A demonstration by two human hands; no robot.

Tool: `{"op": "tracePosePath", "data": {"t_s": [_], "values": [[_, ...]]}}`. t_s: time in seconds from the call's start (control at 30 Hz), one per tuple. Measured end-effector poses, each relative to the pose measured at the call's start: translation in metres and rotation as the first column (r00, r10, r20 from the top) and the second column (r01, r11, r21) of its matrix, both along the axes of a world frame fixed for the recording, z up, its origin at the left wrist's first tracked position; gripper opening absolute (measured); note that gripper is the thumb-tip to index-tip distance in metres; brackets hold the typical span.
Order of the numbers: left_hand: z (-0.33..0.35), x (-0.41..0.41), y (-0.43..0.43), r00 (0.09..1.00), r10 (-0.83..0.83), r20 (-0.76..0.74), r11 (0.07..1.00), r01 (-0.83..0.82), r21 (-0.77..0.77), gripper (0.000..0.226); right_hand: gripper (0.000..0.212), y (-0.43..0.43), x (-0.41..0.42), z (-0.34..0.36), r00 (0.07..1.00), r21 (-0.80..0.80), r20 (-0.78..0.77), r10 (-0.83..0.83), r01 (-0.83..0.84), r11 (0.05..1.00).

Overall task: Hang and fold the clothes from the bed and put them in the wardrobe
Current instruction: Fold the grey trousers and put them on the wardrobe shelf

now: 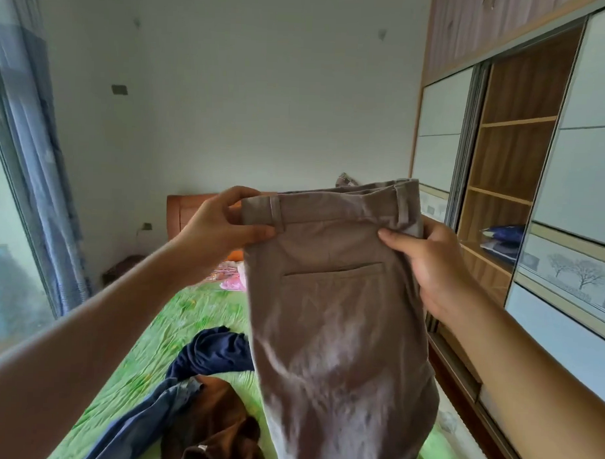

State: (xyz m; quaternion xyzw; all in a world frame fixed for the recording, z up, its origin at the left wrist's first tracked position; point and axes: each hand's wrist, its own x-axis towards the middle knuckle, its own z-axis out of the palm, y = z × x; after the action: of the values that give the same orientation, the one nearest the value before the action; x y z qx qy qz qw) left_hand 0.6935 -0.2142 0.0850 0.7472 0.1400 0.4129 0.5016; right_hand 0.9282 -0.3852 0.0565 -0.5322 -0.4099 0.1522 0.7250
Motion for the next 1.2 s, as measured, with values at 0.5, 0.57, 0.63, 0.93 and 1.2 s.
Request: {"op": "tracePosePath", "data": {"t_s": [0.5, 0.57, 0.63, 0.93, 1.2], "values": [[-0.071, 0.109, 0.030, 0.983, -0.064, 0.170, 0.996, 0.073, -0.045, 0.031, 0.033, 0.020, 0.083, -0.053, 0.988, -0.059, 0.028, -0.150, 0.151, 0.987], [-0.090, 0.127, 0.059, 0.996, -0.016, 0.084, 1.000, 0.015, 0.009, 0.026, 0.030, 0.036, 0.098, -0.066, 0.982, -0.121, 0.079, -0.171, 0.180, 0.976], [-0.110, 0.144, 0.087, 0.999, 0.046, -0.006, 0.997, -0.046, 0.068, 0.024, 0.015, 0.054, 0.113, -0.079, 0.971, -0.198, 0.142, -0.194, 0.220, 0.955], [-0.213, 0.212, 0.181, 0.883, 0.195, -0.426, 0.963, -0.090, 0.253, 0.021, 0.020, 0.142, 0.182, -0.171, 0.861, -0.586, 0.479, -0.172, 0.460, 0.667], [-0.313, 0.259, 0.218, 0.812, 0.101, -0.575, 0.985, -0.164, -0.058, 0.017, 0.015, 0.212, 0.237, -0.276, 0.976, -0.820, 0.165, -0.145, 0.218, 0.529]]}}
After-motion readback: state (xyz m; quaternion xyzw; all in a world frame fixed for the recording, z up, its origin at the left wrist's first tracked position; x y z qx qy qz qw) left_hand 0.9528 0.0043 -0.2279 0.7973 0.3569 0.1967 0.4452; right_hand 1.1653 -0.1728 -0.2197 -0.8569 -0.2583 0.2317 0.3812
